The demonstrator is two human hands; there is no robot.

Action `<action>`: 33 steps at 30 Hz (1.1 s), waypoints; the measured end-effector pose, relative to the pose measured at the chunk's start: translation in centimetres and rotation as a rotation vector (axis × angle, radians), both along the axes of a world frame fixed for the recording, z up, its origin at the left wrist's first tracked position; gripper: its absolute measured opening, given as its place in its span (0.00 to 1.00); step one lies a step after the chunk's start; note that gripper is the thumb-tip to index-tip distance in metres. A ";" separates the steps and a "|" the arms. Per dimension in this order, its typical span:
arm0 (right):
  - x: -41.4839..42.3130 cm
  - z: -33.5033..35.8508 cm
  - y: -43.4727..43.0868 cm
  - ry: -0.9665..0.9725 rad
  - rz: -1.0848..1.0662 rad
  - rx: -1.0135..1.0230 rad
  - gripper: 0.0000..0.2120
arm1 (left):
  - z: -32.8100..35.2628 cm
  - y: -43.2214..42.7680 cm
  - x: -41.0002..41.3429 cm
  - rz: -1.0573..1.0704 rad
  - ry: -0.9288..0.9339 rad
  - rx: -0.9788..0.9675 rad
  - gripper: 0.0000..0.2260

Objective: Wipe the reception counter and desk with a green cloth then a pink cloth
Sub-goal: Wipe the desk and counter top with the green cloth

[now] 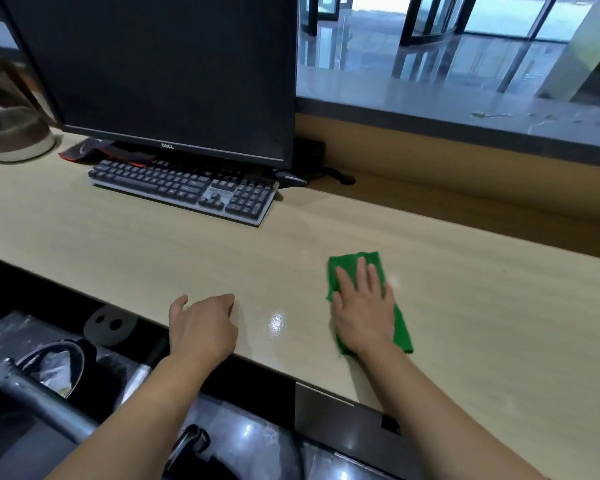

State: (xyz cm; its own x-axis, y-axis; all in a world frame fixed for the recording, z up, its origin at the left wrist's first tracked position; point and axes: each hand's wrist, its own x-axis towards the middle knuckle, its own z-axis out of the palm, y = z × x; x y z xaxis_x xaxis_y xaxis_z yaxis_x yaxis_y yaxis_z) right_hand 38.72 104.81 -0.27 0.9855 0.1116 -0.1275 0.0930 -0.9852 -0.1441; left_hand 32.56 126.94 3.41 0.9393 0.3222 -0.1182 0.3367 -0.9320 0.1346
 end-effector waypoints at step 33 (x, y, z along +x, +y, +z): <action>8.7 0.0 -15.2 0.019 -0.467 -0.034 0.26 | 1.0 -7.4 7.2 -0.104 0.055 -0.047 0.19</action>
State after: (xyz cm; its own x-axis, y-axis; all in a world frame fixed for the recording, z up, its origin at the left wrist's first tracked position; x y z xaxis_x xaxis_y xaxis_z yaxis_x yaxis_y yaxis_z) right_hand 47.41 89.57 -0.23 0.9268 -0.3479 -0.1416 -0.3638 -0.9251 -0.1087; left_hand 39.73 119.52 4.42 0.9589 0.2167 -0.1833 0.2470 -0.9553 0.1625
